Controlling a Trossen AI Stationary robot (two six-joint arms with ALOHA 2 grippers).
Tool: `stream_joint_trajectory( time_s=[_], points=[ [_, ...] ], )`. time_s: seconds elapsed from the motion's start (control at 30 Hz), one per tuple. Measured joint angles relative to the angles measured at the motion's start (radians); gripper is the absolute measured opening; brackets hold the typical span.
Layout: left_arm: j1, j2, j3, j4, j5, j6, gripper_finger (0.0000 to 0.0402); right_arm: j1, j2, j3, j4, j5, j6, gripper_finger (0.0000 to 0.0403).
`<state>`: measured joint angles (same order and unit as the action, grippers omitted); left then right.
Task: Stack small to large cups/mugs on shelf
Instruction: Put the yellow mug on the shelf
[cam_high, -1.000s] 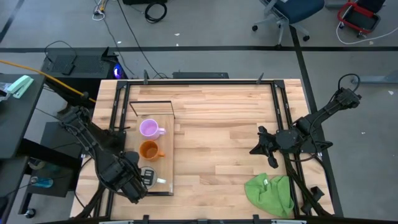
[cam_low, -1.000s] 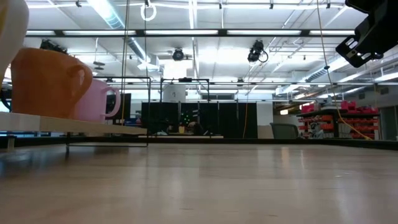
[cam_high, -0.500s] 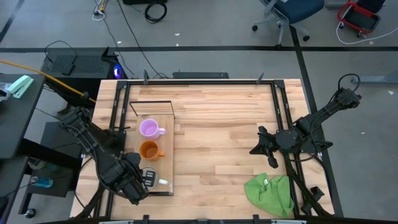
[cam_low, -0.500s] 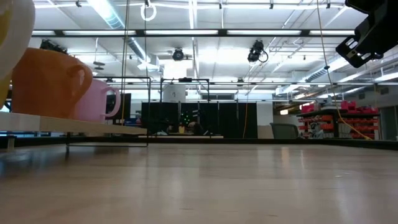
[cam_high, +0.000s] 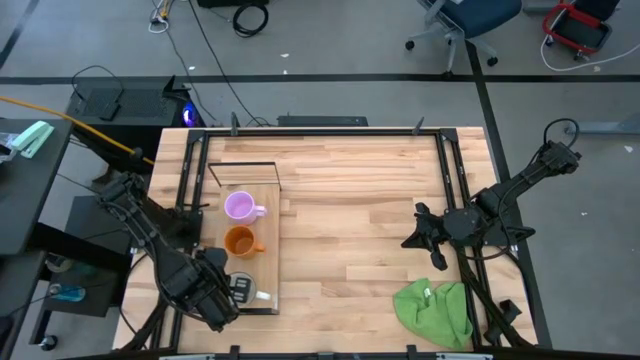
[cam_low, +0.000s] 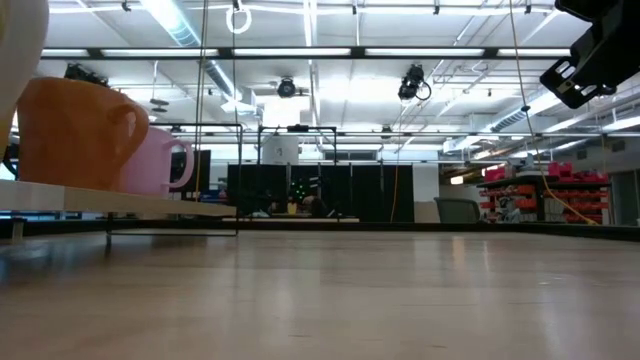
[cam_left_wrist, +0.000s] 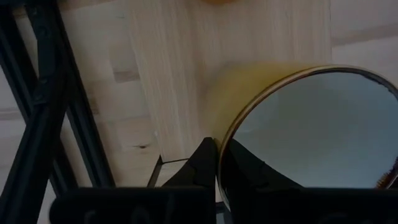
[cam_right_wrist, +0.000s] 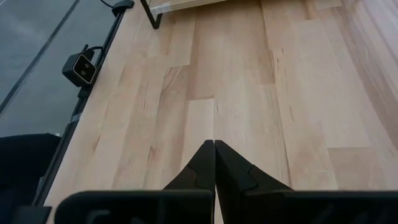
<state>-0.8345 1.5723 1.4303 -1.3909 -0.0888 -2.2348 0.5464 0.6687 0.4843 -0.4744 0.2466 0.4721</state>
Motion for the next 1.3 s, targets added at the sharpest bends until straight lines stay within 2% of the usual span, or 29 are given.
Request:
stream_joint_trajectory(
  time_s=[0.23, 0.53, 0.97, 1.17, 1.3],
  points=[
    [-0.016, -0.037, -0.096, 0.119, 0.013, -0.007, 0.0019, 0.0, 0.0, 0.0, 0.0, 0.0, 0.007, 0.0007],
    [-0.016, -0.078, -0.103, 0.028, 0.023, -0.011, 0.0019, 0.0, 0.0, 0.0, 0.001, 0.0, 0.006, 0.0007],
    [-0.002, -0.082, -0.105, 0.0, 0.017, -0.009, 0.002, 0.0, 0.0, 0.0, 0.0, 0.0, 0.004, 0.0007],
    [0.008, -0.081, -0.139, 0.022, 0.036, -0.009, 0.0072, 0.0, 0.0, 0.0, 0.0, 0.0, 0.004, 0.0007],
    [0.002, -0.081, -0.184, 0.089, 0.058, -0.009, 0.0086, 0.0, 0.0, 0.0, -0.004, 0.0, 0.004, 0.0007]
  ],
)
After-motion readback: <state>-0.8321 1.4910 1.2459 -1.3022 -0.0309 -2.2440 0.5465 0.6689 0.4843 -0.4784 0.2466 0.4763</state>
